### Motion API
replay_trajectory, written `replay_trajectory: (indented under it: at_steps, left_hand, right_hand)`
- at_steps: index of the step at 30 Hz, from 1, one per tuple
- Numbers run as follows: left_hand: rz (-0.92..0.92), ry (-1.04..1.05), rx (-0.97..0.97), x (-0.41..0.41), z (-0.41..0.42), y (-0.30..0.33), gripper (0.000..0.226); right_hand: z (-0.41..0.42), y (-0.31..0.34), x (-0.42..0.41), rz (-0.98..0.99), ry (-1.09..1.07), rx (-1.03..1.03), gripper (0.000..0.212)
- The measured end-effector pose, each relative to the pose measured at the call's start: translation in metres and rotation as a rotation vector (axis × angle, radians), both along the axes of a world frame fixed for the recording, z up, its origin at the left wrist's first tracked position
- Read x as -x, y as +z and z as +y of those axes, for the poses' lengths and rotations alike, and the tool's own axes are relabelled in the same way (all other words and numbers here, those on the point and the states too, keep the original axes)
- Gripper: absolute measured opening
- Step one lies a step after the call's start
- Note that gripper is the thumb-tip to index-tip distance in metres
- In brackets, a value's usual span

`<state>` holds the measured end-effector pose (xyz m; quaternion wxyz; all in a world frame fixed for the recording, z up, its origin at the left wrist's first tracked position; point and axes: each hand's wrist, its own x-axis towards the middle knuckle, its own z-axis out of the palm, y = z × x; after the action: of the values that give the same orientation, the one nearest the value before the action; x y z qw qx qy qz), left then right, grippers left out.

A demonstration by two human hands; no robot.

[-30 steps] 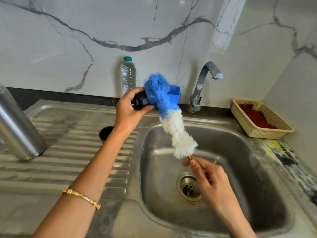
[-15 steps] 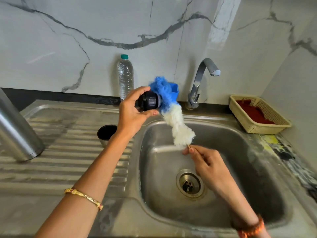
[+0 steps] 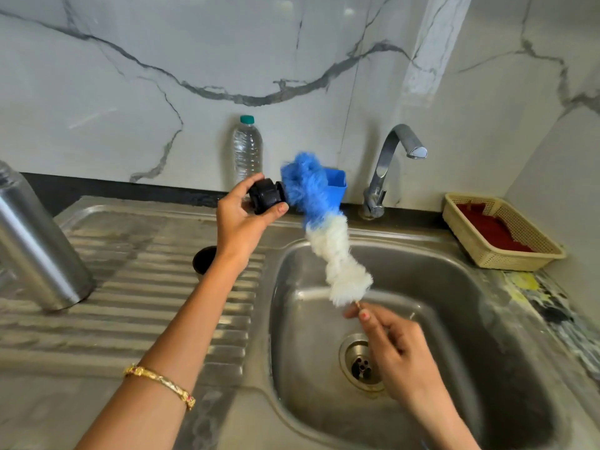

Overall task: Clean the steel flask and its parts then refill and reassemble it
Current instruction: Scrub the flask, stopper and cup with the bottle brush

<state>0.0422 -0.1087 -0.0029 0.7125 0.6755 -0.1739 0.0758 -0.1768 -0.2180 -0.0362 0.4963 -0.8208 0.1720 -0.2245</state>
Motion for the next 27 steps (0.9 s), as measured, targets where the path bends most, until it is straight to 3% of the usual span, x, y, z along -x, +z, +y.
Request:
replay_trajectory:
  at_steps: [8, 15, 21, 27]
  left_hand:
    - [-0.227, -0.101, -0.205, -0.005, -0.004, 0.018, 0.065]
    - [-0.253, -0.046, -0.254, -0.006, 0.007, 0.014, 0.066]
    - [-0.524, -0.087, -0.37, 0.012, -0.003, 0.017, 0.067]
    - [-0.18, -0.084, -0.091, 0.006, -0.002, 0.031, 0.064]
  right_hand:
    - [-0.022, 0.022, -0.024, 0.055, 0.029, 0.113, 0.024]
    - [-0.011, 0.017, -0.001, 0.094, 0.086, 0.097, 0.024]
    - [-0.017, 0.018, -0.007, 0.12, 0.1, 0.079, 0.025]
    - [-0.004, 0.014, -0.003, 0.053, 0.066, -0.08, 0.028]
